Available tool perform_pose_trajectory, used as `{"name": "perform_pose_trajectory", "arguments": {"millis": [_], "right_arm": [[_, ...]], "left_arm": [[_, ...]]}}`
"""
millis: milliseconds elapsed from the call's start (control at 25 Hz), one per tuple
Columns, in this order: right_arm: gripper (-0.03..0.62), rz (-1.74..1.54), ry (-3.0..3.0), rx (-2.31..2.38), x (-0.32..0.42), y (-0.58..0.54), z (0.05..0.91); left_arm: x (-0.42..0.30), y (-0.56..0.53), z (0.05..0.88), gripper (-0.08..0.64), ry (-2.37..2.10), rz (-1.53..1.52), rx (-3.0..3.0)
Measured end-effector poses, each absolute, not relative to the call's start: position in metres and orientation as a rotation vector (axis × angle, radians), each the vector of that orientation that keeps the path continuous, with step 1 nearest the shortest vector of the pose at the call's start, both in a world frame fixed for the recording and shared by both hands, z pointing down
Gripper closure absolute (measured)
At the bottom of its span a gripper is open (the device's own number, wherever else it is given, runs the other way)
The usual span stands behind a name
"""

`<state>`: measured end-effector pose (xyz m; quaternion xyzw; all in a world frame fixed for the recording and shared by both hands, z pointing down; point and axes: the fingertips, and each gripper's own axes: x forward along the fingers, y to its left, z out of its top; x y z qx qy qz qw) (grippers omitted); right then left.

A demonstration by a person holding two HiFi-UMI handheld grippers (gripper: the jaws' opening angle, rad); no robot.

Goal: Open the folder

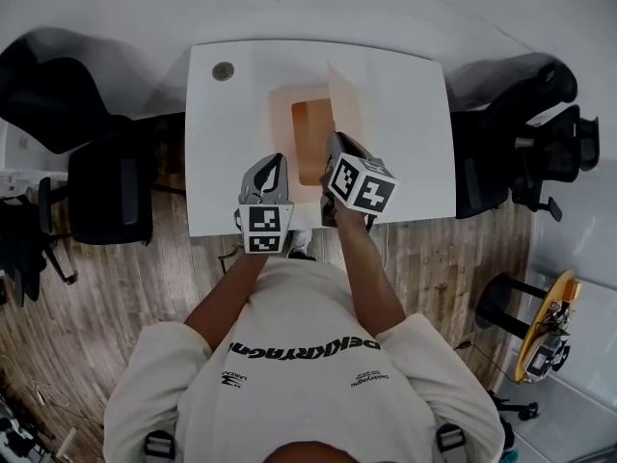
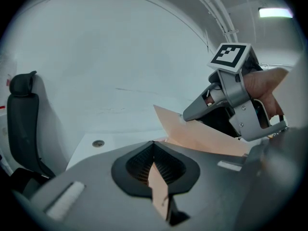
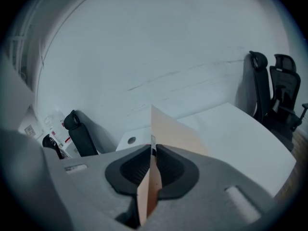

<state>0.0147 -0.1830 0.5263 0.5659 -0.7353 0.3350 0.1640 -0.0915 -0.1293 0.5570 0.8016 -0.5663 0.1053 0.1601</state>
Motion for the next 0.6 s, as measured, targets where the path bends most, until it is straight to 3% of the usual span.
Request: {"name": "perform_pose_trajectory", "arguments": {"millis": [600], "right_arm": [[0.557,0.985,-2.164,1.645,0.049,-0.183,0.508]], "left_arm": [[-0.060,-0.131,0.598,0.563,-1.534,0.416,2.275]]}}
